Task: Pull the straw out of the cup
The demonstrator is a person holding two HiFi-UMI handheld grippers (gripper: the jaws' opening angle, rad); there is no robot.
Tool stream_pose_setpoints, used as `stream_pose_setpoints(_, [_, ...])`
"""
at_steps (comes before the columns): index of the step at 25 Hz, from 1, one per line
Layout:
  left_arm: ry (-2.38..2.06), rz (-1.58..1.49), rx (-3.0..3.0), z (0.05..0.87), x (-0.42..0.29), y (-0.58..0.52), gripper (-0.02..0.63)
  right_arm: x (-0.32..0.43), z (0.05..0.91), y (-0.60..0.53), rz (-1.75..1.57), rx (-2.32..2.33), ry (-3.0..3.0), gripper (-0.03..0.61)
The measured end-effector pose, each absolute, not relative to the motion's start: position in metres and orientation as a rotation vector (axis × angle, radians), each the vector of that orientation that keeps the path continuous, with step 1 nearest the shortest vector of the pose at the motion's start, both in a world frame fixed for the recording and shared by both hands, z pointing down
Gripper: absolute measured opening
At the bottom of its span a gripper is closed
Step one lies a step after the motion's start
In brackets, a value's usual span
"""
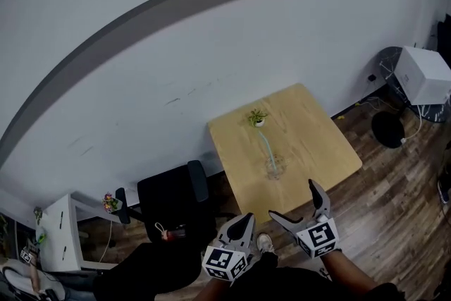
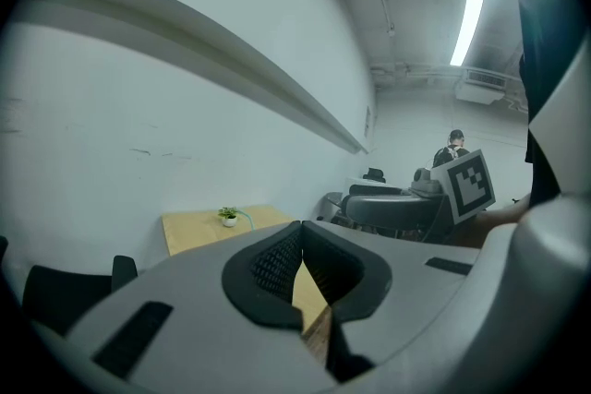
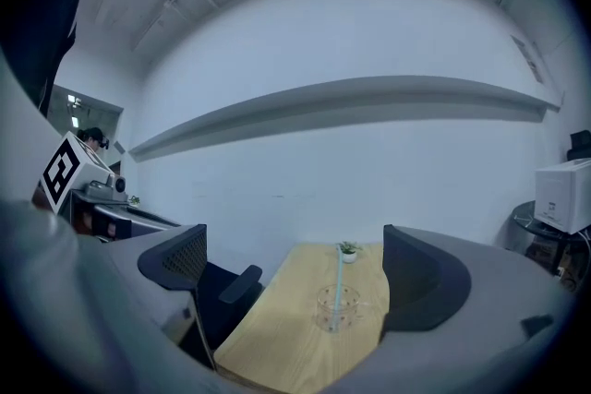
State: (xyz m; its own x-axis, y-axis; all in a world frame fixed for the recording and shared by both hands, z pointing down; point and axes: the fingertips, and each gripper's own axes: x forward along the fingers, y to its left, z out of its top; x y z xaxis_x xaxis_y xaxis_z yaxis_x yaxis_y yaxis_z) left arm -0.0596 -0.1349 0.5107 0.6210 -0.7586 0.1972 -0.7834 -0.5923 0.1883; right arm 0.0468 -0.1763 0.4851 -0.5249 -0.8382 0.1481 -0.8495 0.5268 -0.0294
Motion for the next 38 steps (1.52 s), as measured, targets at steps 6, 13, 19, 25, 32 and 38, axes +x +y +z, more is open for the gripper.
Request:
stream_pose_setpoints(6, [-1.251,0.131,2.569,0.511,-0.077,-0.197,0.018,0.029,0.481,-0.232,0.146,1.45,-2.622,0.594])
stream_pose_setpoints(13, [-1.247,0.092,2.578,0.506,-0.092,-0.242,0.018,0.021,0.471,-0.271,0.084,1.458,-2.612,0.594])
stream_pose_setpoints(19, [-1.283,0.114,2.599,0.502,-0.099,-0.275,0.018,0.013,0.481,-0.309,0.064,1.347,-2.651,0.594])
stream_pose_setpoints(25, [-1.353,0.112,2.532,0.511,-0.097,-0.309,0.018,0.017,0.514,-0.351,0.188,1.293,-2.637,0.594])
stream_pose_setpoints(32, [-1.422,0.138,2.485,0.519,-0.093,-0.337,0.018,0.026,0.557,-0.391,0.292,1.194,-2.572,0.594])
stream_pose_setpoints(38, [-1.443,0.135,2.448,0.527,-0.092,-0.347,0.018,0.031,0.597,-0.413,0.406,1.183,-2.496,0.558])
